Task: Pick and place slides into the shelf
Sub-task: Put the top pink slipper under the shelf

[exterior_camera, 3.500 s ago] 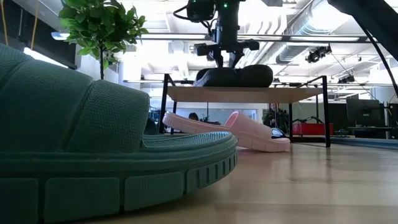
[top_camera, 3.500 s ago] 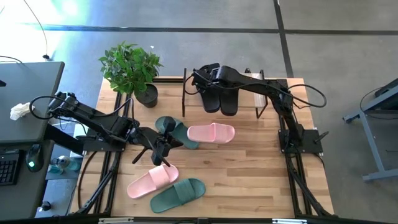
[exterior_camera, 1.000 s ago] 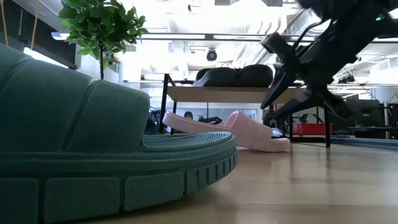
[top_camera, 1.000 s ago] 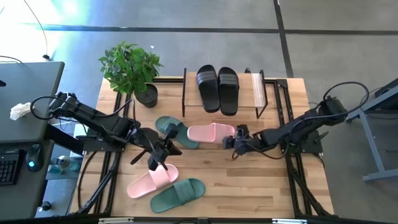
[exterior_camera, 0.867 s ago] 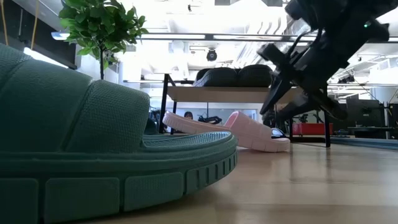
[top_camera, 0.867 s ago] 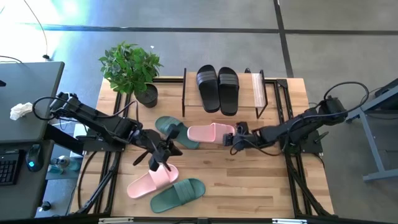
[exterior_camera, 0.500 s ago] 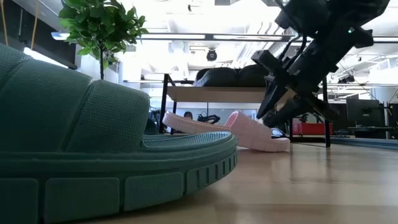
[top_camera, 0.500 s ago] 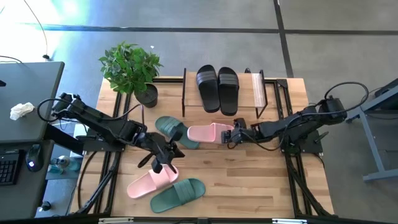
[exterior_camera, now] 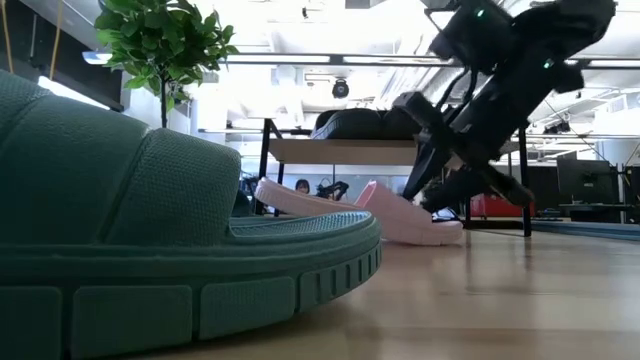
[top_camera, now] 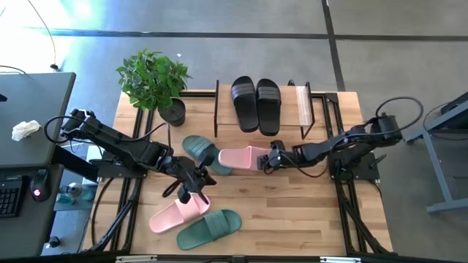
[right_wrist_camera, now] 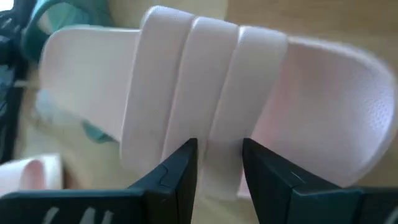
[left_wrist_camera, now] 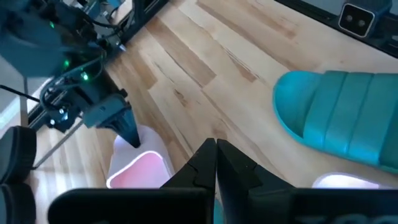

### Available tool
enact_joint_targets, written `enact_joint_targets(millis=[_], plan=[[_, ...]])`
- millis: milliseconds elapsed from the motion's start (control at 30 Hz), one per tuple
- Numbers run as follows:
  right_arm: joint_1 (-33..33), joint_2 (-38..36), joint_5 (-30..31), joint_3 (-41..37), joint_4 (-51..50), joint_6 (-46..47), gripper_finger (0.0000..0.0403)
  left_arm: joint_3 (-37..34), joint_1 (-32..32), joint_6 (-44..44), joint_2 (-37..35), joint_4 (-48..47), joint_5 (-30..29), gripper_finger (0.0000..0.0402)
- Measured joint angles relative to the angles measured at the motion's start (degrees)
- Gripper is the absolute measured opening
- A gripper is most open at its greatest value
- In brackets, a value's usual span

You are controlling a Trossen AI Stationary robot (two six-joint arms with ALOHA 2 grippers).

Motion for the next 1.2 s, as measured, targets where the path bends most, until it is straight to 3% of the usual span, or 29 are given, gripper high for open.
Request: enact_joint_targets(millis=[133,300,367,533,667,767,1200], plan=[[2.5,-3.0,2.2,0.0,-3.9,1.7,0.0119,0.0,0.0,0.0,0.0,0.2,0.0,0.0003],[6.7,-6.4,9.8,0.0,-12.2,9.1,0.0119,0.0,0.3,0.3,0.0,0.0,0.0,0.0003],[7.2,-6.3,9.2,0.0,-12.0,10.4,0.0119,0.0,0.8,0.3,0.0,0.4,0.6,0.0003],[7.0,-3.6,8.0,-6.2,6.1,10.1,0.0119,0.0,2.6,0.9,0.0,0.3,2.4,0.0003],[7.8,-3.8,14.6,-13.7,18.9,12.6,0.0119,0.0,4.0,0.9,0.0,-0.1,5.0,0.0003],[7.8,-4.1,15.1,-17.0,25.6,12.9,0.0119,0.0,4.2,1.1,0.0,0.1,6.0,0.0003],[2.3,-4.1,7.1,-15.9,25.9,8.4,0.0119,0.0,4.2,1.9,0.0,0.7,5.0,0.0003]])
